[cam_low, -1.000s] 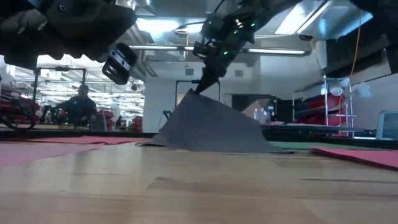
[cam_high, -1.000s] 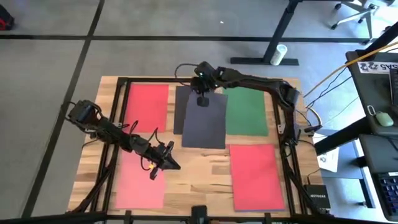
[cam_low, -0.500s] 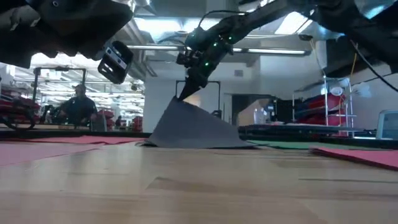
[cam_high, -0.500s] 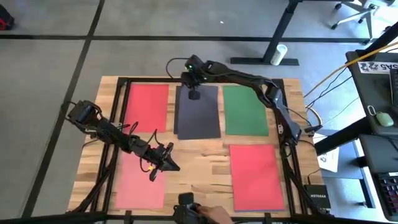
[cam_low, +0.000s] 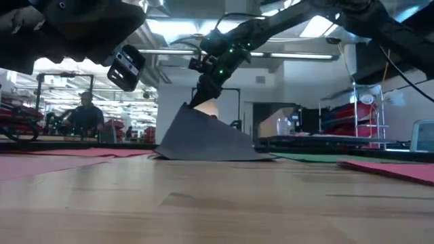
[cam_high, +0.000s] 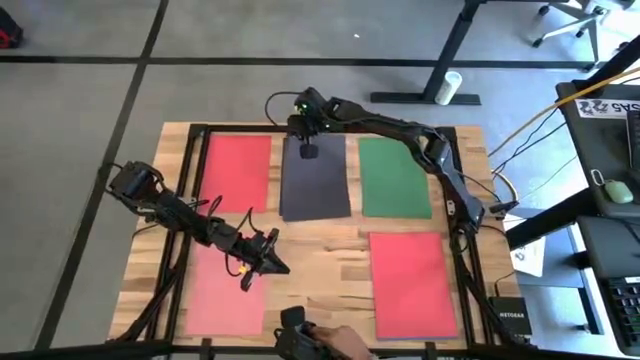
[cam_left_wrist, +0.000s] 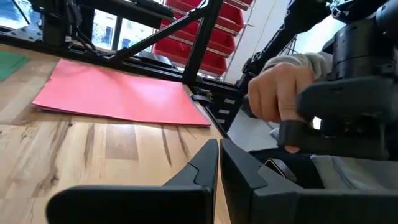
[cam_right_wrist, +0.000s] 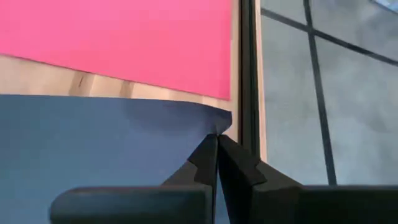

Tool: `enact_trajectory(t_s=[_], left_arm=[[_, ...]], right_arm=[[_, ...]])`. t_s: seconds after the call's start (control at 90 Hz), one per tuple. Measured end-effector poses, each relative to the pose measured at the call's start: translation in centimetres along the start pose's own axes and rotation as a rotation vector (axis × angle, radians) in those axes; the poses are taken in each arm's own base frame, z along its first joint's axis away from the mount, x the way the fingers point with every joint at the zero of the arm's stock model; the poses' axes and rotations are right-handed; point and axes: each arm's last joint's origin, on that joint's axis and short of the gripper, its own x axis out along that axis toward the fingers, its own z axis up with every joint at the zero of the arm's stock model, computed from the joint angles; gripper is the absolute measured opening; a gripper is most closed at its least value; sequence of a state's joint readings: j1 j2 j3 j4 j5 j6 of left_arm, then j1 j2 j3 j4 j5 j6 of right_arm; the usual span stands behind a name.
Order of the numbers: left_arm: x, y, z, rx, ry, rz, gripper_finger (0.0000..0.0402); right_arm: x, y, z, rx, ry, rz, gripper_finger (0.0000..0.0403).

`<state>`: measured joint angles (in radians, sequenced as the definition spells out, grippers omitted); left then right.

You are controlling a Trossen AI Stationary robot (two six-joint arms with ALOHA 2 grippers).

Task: Organize paper
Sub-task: Stack the black paper on the black paper at the top center of the table

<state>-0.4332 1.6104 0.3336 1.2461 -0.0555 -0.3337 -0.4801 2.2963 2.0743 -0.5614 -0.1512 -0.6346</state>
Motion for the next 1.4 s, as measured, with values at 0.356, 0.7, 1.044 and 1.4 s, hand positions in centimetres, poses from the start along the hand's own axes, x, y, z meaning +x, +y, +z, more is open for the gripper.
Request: enact_trajectory(t_s=[0.356, 0.7, 1.044, 1.4], left_arm=[[0.0, 0.0, 0.0, 0.001, 0.001, -0.001, 0.0000], [0.0, 0.0, 0.0, 0.001, 0.002, -0.001, 0.0000], [0.0, 0.0, -0.1, 0.001, 0.008, 0.002, 0.0000], [0.0, -0.5, -0.1, 0.020, 0.001, -0.008, 0.0000]], right_arm=[[0.0, -0.1, 0.3, -0.036, -0.022, -0.017, 0.0000], [0.0, -0.4, 0.7, -0.030, -0.055, -0.057, 0.0047], [-0.1, -0.6, 0.6, -0.023, -0.022, -0.115, 0.0142], [-5.2, 3.1, 2.3, -0.200, 0.240, -0.041, 0.0011]])
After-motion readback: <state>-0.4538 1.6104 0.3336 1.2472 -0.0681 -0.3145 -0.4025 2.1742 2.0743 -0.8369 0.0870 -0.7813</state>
